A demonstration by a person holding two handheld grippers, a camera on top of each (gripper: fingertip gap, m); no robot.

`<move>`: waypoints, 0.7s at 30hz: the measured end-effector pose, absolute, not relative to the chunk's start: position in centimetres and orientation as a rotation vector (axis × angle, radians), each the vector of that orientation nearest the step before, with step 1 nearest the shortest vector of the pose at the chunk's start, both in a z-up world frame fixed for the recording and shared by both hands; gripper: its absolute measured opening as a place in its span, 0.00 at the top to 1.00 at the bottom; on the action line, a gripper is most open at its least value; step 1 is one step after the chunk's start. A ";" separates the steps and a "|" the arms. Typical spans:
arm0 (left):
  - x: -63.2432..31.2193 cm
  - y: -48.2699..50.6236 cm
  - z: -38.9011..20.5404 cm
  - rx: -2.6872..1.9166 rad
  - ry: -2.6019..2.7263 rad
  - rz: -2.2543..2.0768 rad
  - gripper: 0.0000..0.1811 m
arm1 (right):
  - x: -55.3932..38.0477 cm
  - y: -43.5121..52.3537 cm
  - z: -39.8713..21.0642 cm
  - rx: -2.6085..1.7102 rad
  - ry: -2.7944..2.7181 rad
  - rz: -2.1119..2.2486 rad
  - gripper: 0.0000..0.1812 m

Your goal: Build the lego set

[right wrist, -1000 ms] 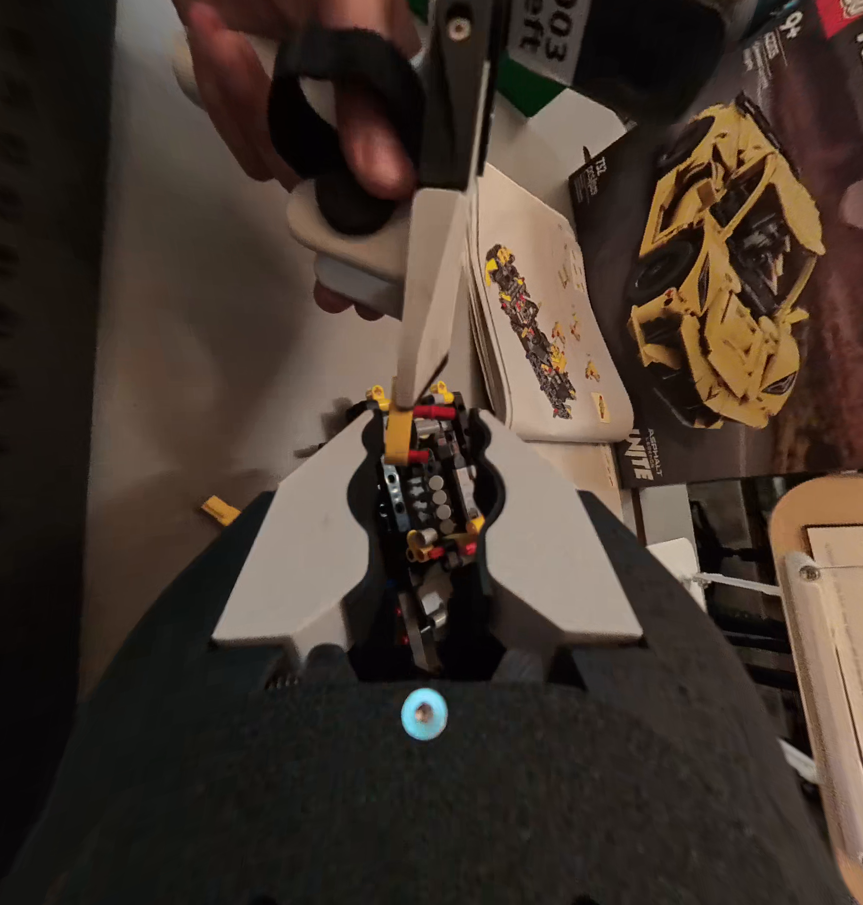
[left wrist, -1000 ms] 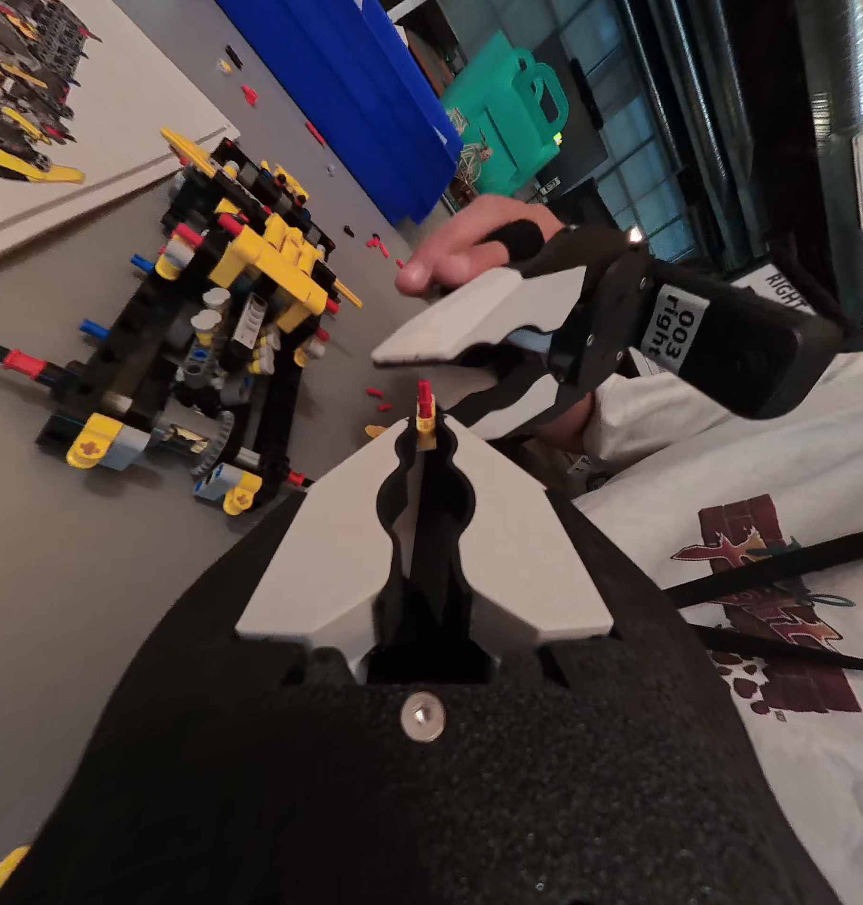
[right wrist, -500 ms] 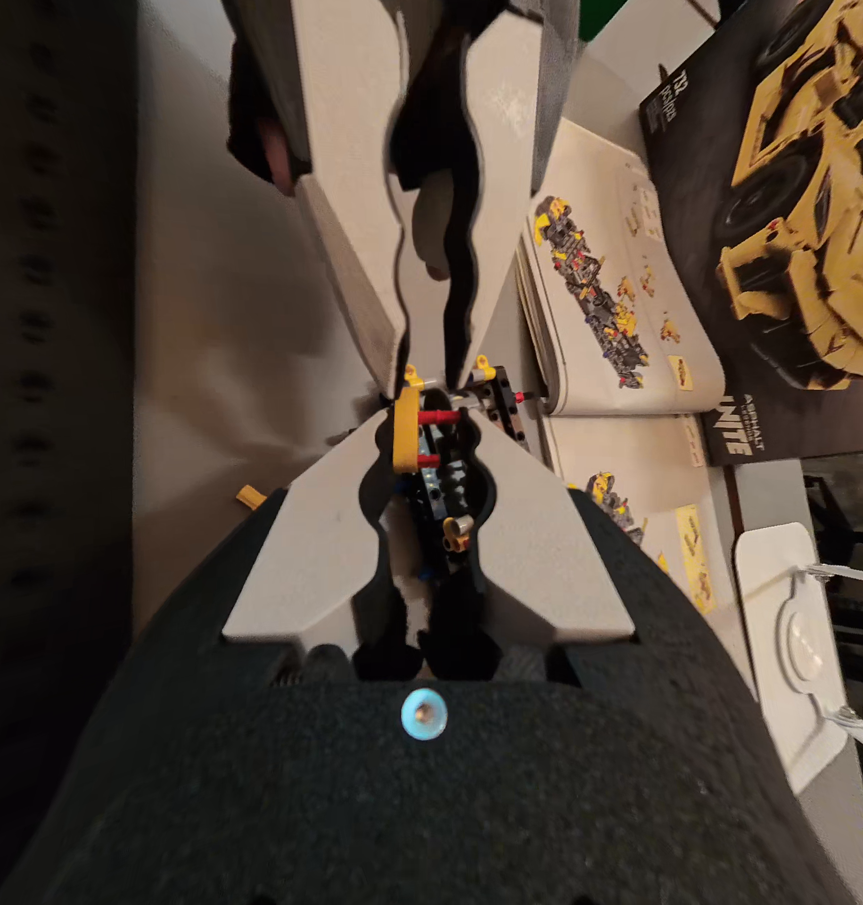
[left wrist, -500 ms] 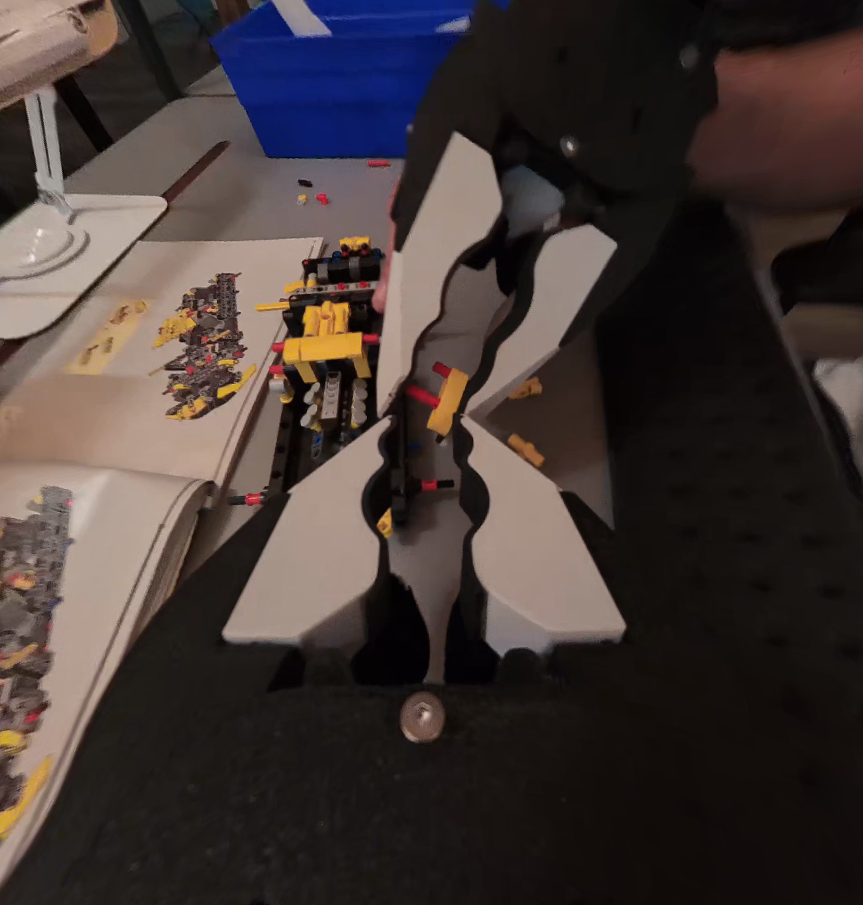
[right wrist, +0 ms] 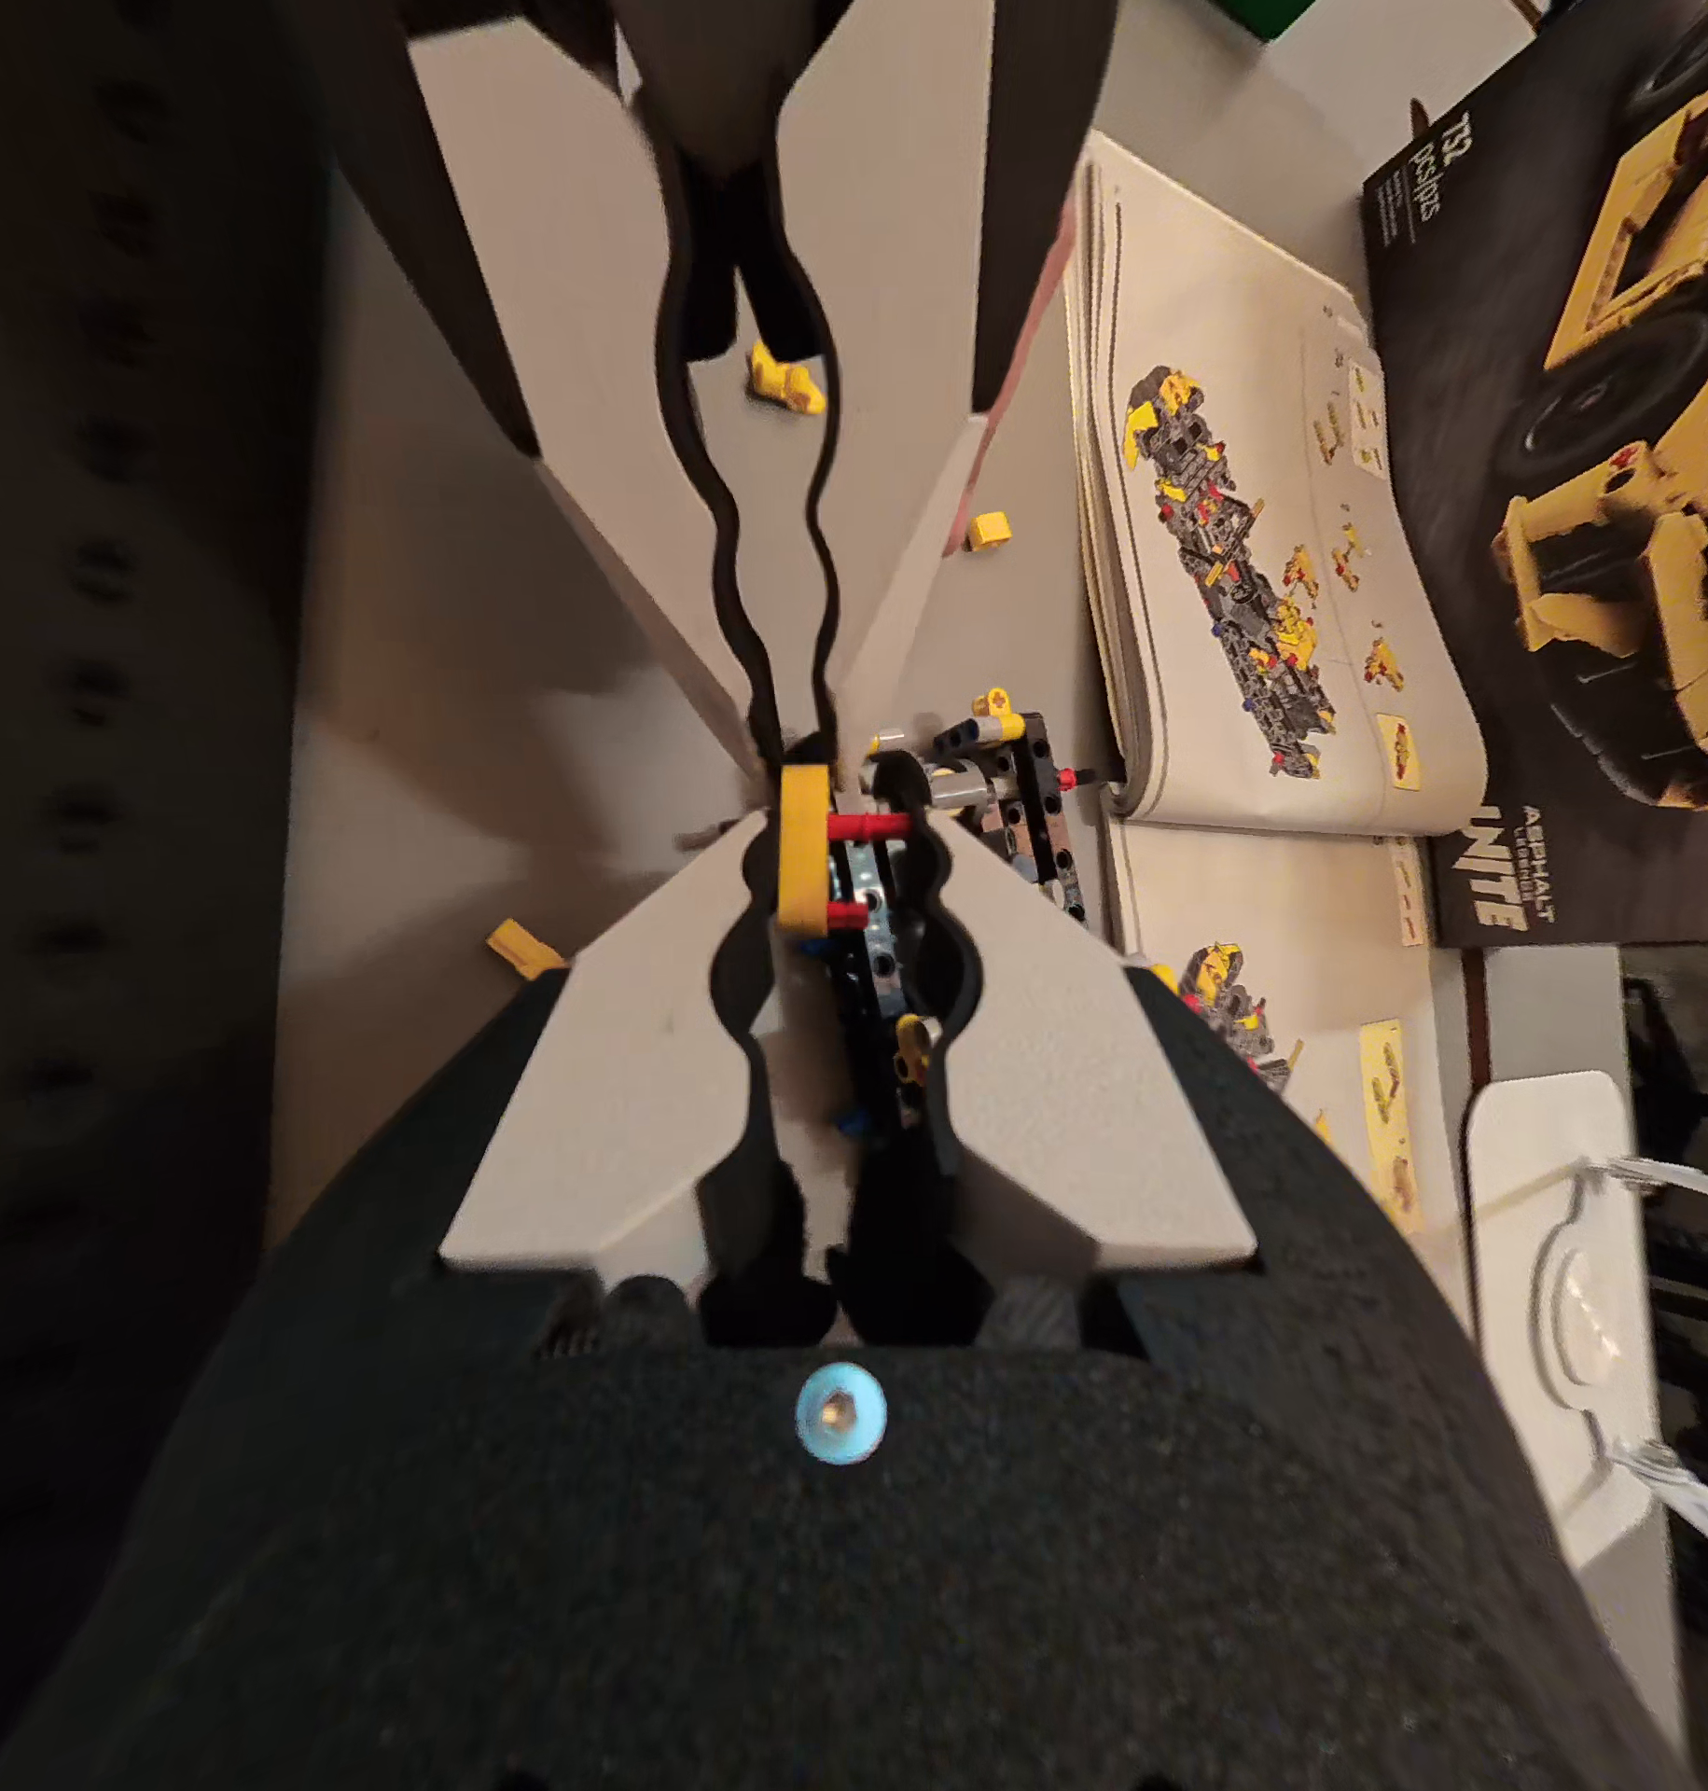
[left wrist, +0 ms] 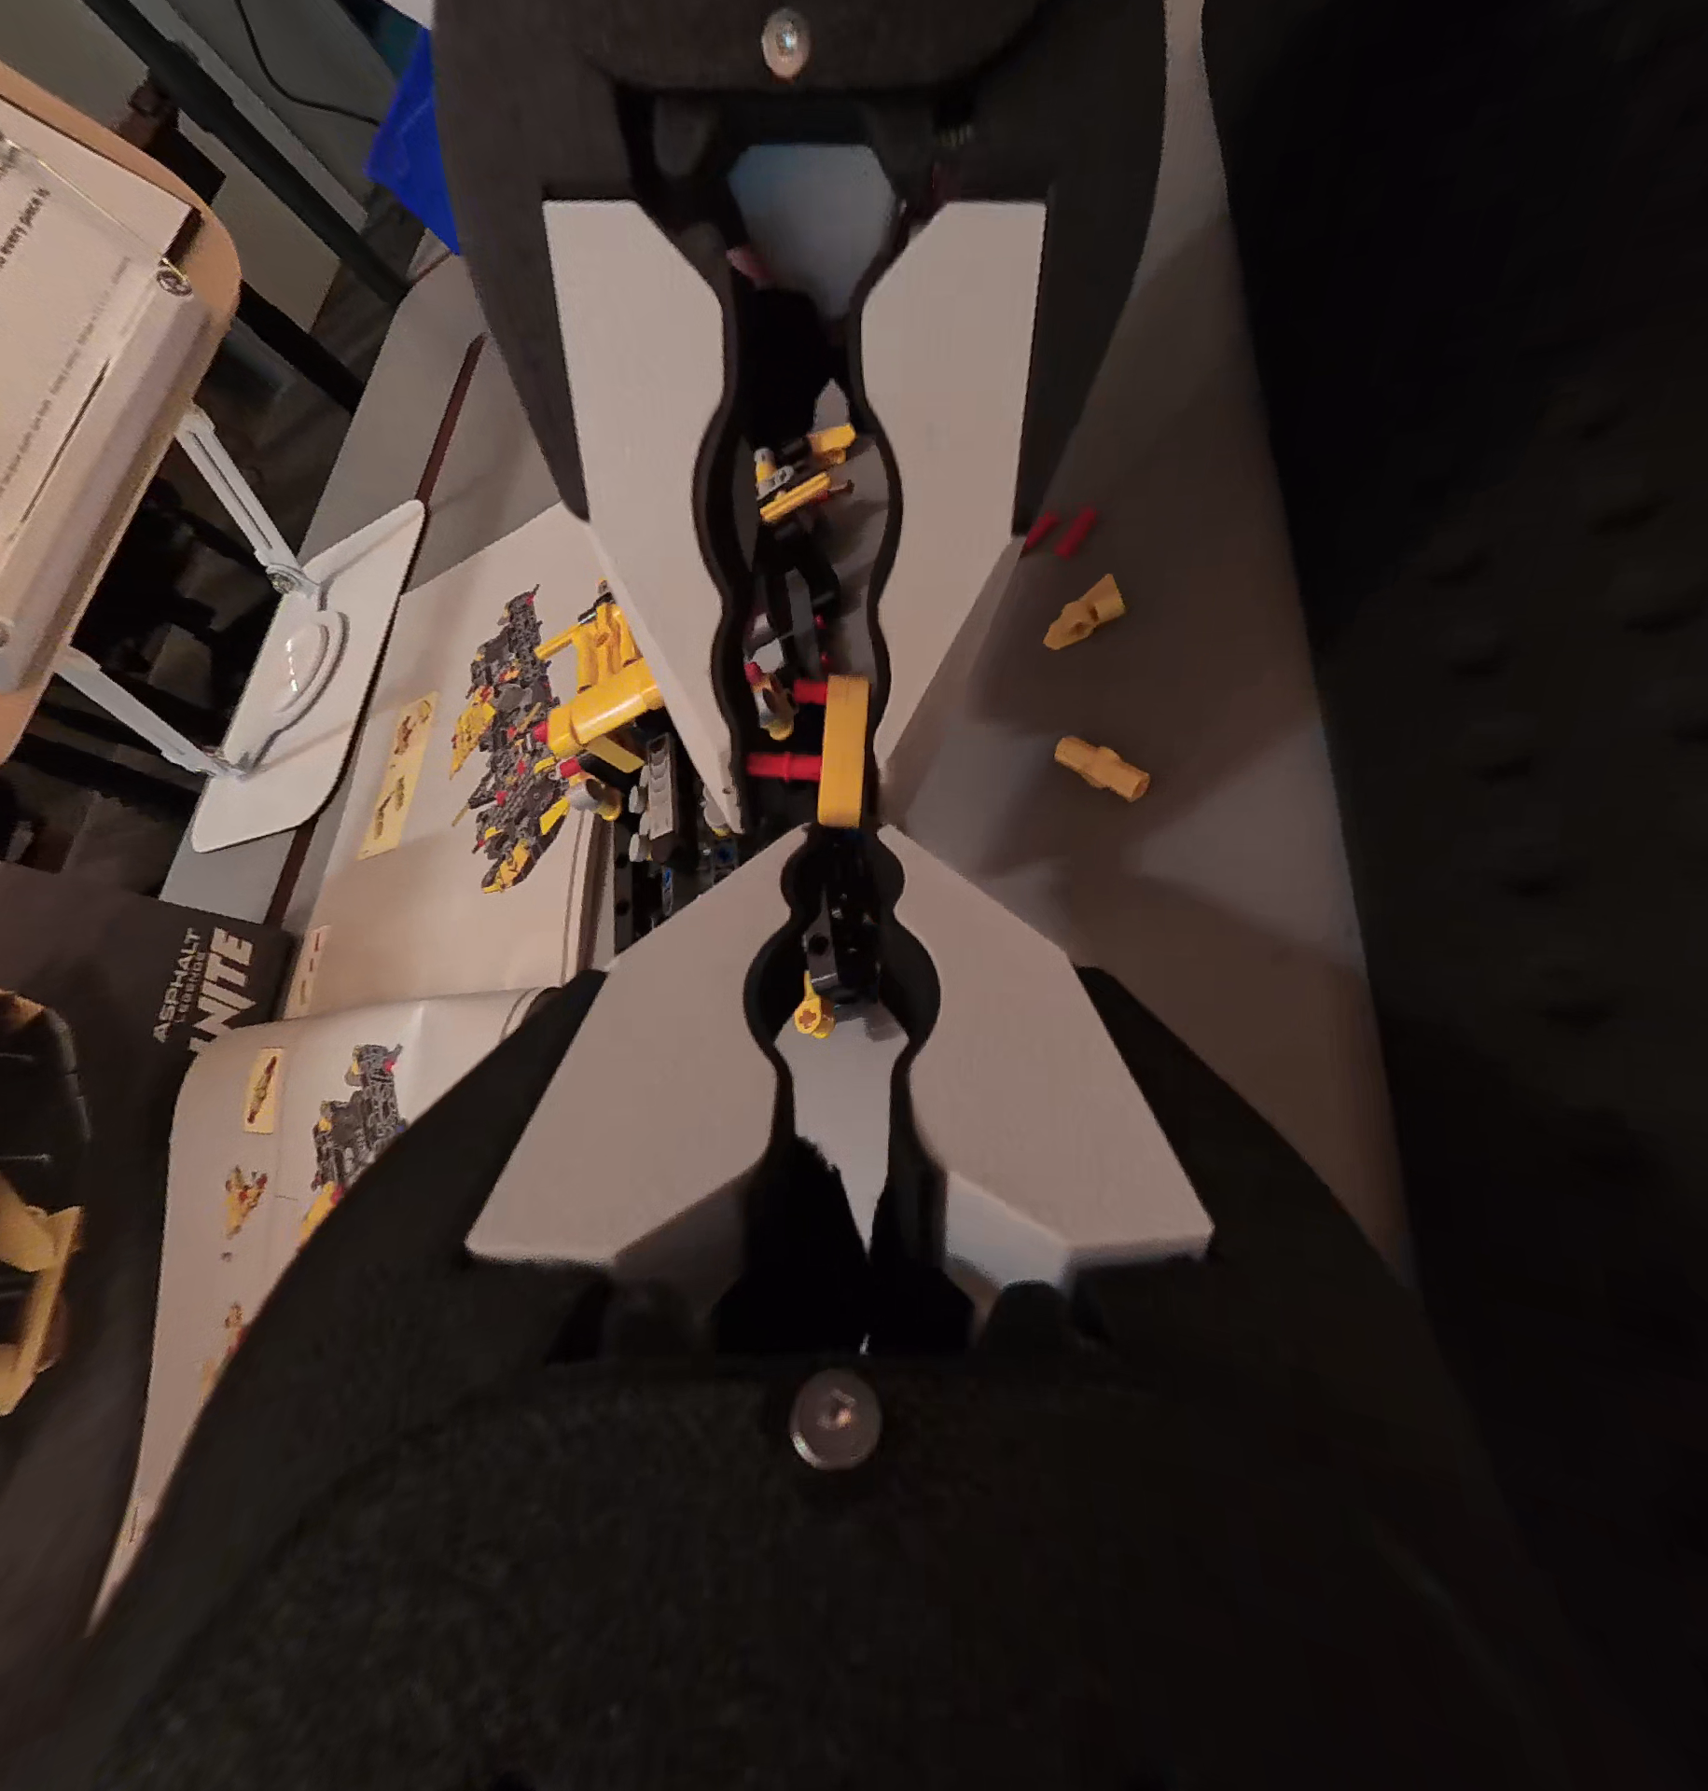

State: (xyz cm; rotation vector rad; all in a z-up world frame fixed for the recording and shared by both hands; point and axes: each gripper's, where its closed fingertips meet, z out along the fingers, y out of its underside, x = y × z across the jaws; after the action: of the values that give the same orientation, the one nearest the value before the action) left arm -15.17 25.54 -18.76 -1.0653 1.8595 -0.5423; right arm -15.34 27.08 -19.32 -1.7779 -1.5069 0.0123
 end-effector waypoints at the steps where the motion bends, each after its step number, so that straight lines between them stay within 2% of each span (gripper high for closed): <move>1: -15.2 25.5 -18.8 -1.061 1.861 -0.540 0.96 | -15.3 27.1 -19.5 -1.769 -1.527 -0.014 0.86; 9: -15.4 24.9 -18.4 -1.100 1.862 -0.655 0.94 | -14.9 27.3 -19.9 -1.769 -1.589 -0.070 0.87; 21: -15.8 24.5 -18.0 -1.087 1.881 -0.705 0.96 | -16.3 26.3 -19.0 -1.696 -1.527 0.173 0.87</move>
State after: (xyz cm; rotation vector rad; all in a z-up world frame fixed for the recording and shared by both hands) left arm -15.78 24.51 -17.99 -1.0867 1.8813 -0.7051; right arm -16.29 26.28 -19.04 -1.6961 -1.5268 0.1725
